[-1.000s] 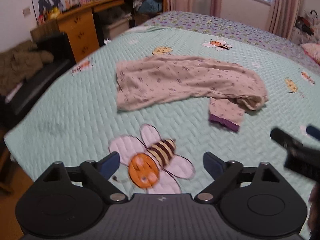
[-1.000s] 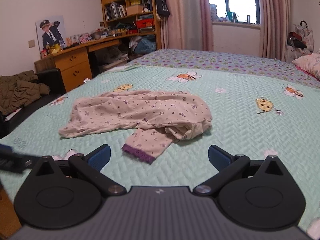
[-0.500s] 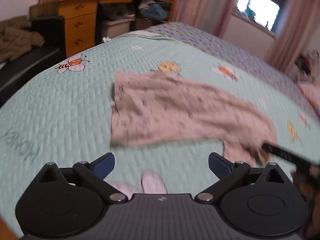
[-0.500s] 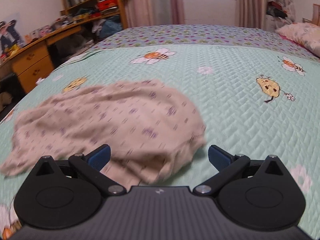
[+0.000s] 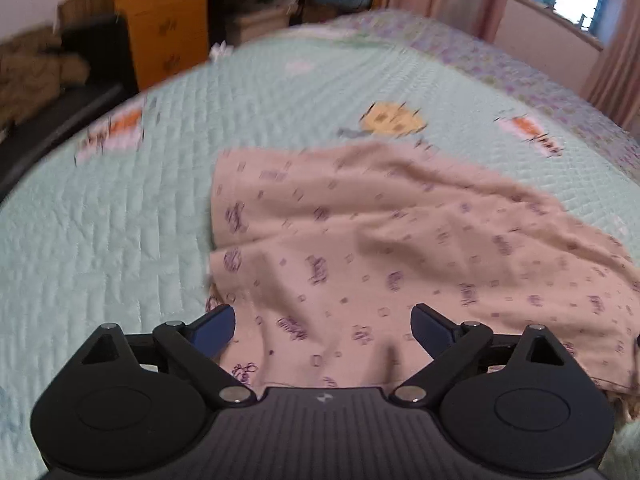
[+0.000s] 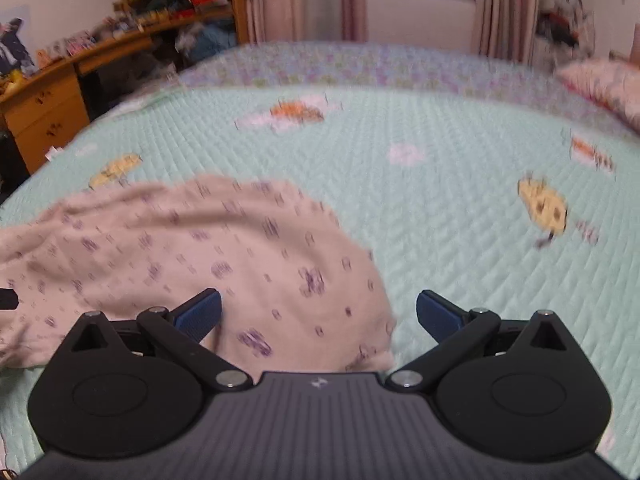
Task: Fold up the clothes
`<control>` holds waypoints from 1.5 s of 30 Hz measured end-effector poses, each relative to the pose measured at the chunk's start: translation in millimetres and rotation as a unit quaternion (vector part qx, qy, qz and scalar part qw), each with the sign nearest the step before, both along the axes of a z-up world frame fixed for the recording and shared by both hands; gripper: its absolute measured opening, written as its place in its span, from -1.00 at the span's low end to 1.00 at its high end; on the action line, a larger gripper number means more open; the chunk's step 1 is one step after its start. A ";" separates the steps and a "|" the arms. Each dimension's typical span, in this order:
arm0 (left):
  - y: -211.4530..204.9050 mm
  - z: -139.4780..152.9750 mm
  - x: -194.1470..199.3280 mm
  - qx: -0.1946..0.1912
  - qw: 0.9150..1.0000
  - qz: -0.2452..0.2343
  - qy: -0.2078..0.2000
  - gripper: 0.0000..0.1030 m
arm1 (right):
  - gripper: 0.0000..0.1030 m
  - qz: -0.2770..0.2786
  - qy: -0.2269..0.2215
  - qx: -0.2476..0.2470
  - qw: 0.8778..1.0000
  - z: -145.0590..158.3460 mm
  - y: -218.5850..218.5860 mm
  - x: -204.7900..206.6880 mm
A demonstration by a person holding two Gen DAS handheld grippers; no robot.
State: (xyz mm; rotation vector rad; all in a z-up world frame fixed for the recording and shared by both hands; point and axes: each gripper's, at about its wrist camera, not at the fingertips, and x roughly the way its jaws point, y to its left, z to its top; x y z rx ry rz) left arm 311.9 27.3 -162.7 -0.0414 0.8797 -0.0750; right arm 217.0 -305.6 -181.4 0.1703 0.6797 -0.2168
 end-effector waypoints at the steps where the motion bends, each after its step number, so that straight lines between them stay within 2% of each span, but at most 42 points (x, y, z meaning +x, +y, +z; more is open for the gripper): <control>1: -5.0 6.7 -4.5 0.005 1.000 -0.003 -0.010 0.93 | 1.00 0.008 -0.011 0.006 1.000 8.8 1.5 -3.5; 4: -14.9 26.6 -18.6 0.017 1.000 -0.017 -0.021 0.95 | 1.00 0.020 -0.029 0.007 0.999 37.7 12.2 -8.4; 10: -49.6 89.0 -44.3 0.068 0.995 -0.041 -0.063 0.99 | 1.00 0.036 -0.058 0.003 0.998 93.9 32.5 -16.9; 14: -55.5 121.4 -65.7 0.063 0.994 -0.046 -0.081 0.99 | 1.00 0.048 -0.080 0.001 0.996 123.8 43.2 -30.1; 18: -56.3 142.3 -83.4 0.058 0.993 -0.048 -0.092 0.99 | 1.00 0.056 -0.096 -0.002 0.994 146.5 50.3 -43.3; 22: -54.7 140.1 -92.5 0.053 0.994 -0.045 -0.087 0.99 | 1.00 0.057 -0.092 -0.002 0.994 147.1 49.8 -51.8; 25: -55.3 118.0 -90.7 0.063 0.995 -0.044 -0.069 0.99 | 1.00 0.049 -0.070 0.000 0.996 128.0 44.7 -51.6; 27: -55.2 96.0 -83.2 0.086 0.994 -0.043 -0.055 0.99 | 1.00 0.043 -0.050 -0.002 0.998 107.4 39.1 -48.0; 33: -23.1 13.6 -27.5 0.132 0.991 -0.017 -0.002 0.99 | 1.00 -0.009 0.021 0.011 1.000 26.6 -2.6 -26.3; 37: -2.4 -31.1 20.2 0.126 0.991 0.013 0.050 0.94 | 1.00 -0.041 0.051 0.018 0.998 -18.6 -26.4 1.0; 39: -0.2 -46.9 35.9 0.110 0.992 0.020 0.062 0.94 | 1.00 -0.046 0.056 0.044 0.996 -33.0 -35.0 15.1; 41: -6.9 -53.0 43.0 0.098 0.994 0.017 0.050 0.91 | 1.00 -0.043 0.050 0.078 0.995 -41.1 -35.6 26.1; 42: -13.3 -52.8 44.2 0.091 0.995 0.007 0.043 0.85 | 0.95 -0.038 0.046 0.083 0.995 -41.3 -31.4 30.3; 43: -20.2 -52.2 45.1 0.085 0.996 -0.004 0.035 0.56 | 0.69 -0.033 0.042 0.078 0.996 -39.7 -24.6 33.0; 44: -27.4 -50.9 44.5 0.079 0.996 -0.015 0.031 0.15 | 0.45 -0.025 0.038 0.075 0.996 -37.7 -17.9 35.3; 45: -34.8 -49.4 43.3 0.073 0.997 -0.025 0.028 -0.08 | 0.02 -0.014 0.033 0.075 0.997 -33.6 -11.6 35.9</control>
